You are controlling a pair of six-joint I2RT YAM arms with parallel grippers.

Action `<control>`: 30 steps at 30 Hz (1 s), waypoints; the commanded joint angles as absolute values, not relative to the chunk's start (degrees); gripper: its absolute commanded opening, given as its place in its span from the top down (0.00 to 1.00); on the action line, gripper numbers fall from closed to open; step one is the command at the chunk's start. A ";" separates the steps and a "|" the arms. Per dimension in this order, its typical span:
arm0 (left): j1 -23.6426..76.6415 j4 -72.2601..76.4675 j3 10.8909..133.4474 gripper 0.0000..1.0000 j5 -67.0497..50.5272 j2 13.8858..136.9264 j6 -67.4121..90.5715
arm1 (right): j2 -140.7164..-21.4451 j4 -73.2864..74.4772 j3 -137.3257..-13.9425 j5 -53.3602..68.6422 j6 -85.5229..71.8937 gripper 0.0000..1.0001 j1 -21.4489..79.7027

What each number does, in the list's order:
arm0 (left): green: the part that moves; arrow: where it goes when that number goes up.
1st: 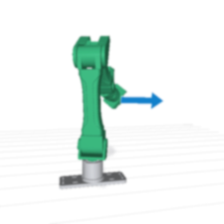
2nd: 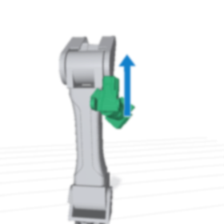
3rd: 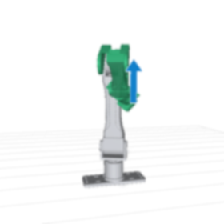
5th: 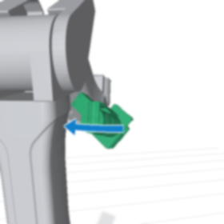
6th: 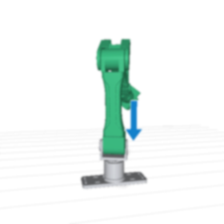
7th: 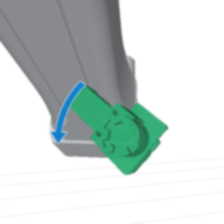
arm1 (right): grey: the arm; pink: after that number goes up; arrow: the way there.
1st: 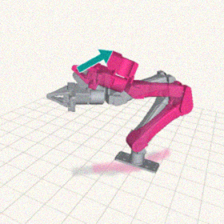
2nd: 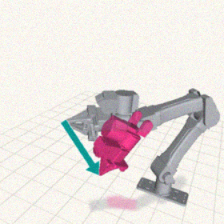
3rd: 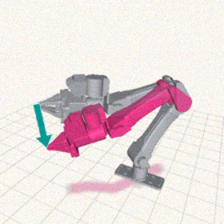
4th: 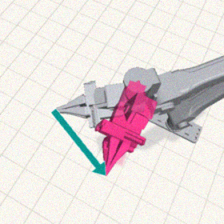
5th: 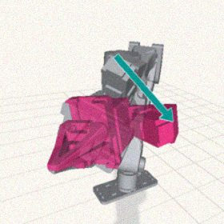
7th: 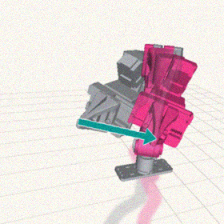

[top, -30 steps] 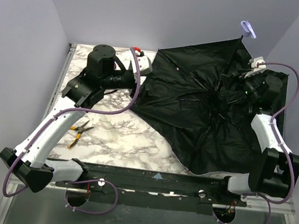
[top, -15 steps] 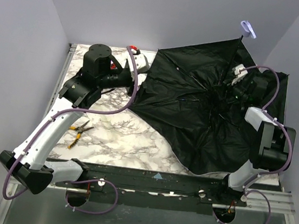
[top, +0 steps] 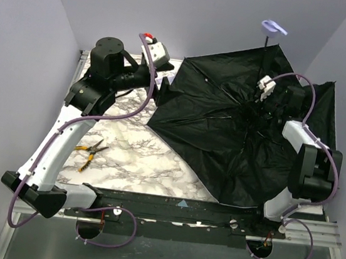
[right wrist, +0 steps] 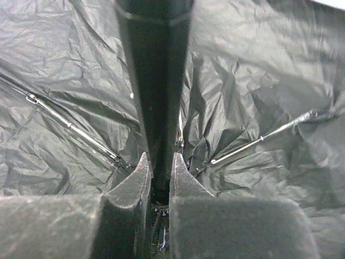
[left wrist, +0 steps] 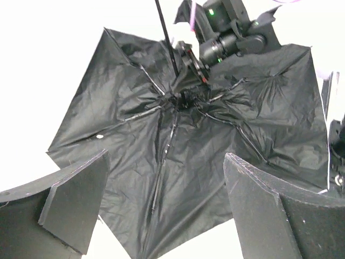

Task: Open the umbrella

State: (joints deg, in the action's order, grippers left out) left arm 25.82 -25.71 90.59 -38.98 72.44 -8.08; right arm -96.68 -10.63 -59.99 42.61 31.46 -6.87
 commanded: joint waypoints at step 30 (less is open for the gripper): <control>28.40 -46.17 94.92 0.22 -37.56 78.02 1.59 | -76.04 16.13 -75.84 -14.12 110.23 1.00 38.20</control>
